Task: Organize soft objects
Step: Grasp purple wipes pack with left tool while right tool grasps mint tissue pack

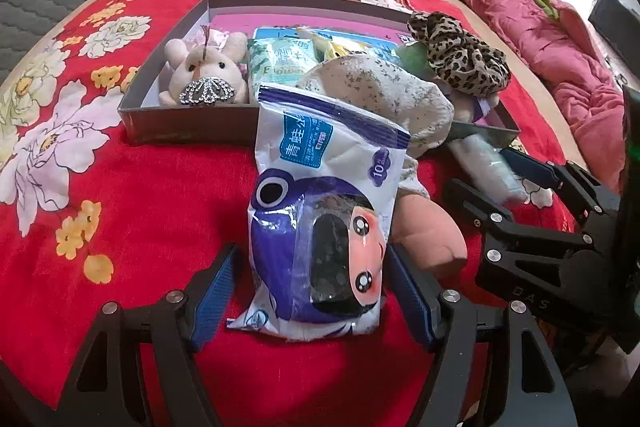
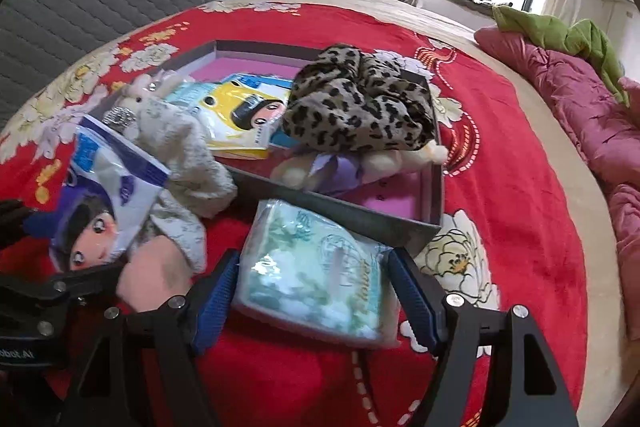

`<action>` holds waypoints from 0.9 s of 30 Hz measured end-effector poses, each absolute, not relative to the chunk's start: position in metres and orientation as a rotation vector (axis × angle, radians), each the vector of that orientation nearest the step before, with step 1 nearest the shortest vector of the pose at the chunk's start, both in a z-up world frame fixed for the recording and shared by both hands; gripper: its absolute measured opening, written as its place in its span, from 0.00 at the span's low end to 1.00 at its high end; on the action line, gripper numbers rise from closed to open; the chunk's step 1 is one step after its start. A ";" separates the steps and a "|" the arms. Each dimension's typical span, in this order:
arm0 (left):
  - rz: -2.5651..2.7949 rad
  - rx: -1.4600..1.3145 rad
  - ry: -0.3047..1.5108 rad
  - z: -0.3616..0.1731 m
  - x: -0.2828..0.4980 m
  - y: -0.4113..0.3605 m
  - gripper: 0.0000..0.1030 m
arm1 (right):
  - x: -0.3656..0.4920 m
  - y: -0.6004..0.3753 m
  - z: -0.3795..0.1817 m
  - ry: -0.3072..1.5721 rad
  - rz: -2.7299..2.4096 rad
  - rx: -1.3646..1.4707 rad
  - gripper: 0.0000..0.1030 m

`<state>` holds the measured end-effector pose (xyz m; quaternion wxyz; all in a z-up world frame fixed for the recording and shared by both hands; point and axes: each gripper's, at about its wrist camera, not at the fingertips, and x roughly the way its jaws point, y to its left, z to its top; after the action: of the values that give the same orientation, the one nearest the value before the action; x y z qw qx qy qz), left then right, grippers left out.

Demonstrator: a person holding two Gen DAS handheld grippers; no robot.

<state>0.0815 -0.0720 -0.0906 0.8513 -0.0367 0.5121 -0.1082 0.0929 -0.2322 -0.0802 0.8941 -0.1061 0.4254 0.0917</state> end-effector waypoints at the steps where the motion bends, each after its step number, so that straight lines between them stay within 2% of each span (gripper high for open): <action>1: -0.228 -0.081 1.077 -0.091 0.083 -0.072 0.73 | 0.093 -0.235 -0.080 0.882 0.186 -0.211 0.64; 3: -0.227 -0.086 1.073 -0.092 0.084 -0.071 0.67 | 0.094 -0.241 -0.077 0.884 0.188 -0.182 0.61; 4: -0.227 -0.086 1.071 -0.092 0.085 -0.071 0.61 | 0.095 -0.244 -0.076 0.887 0.193 -0.164 0.57; 11: -0.237 -0.139 1.064 -0.091 0.088 -0.059 0.51 | 0.093 -0.258 -0.066 0.885 0.206 -0.087 0.47; 17: -0.258 -0.145 1.056 -0.084 0.079 -0.057 0.49 | 0.082 -0.264 -0.053 0.880 0.260 0.001 0.43; 27: -0.246 -0.168 0.977 -0.049 0.062 -0.044 0.49 | 0.065 -0.263 -0.013 0.734 0.365 0.073 0.41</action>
<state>0.0624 -0.0441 -0.0489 0.8724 -0.0802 0.4675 -0.1178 0.0649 -0.2633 -0.0130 0.9164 0.0357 0.3569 0.1776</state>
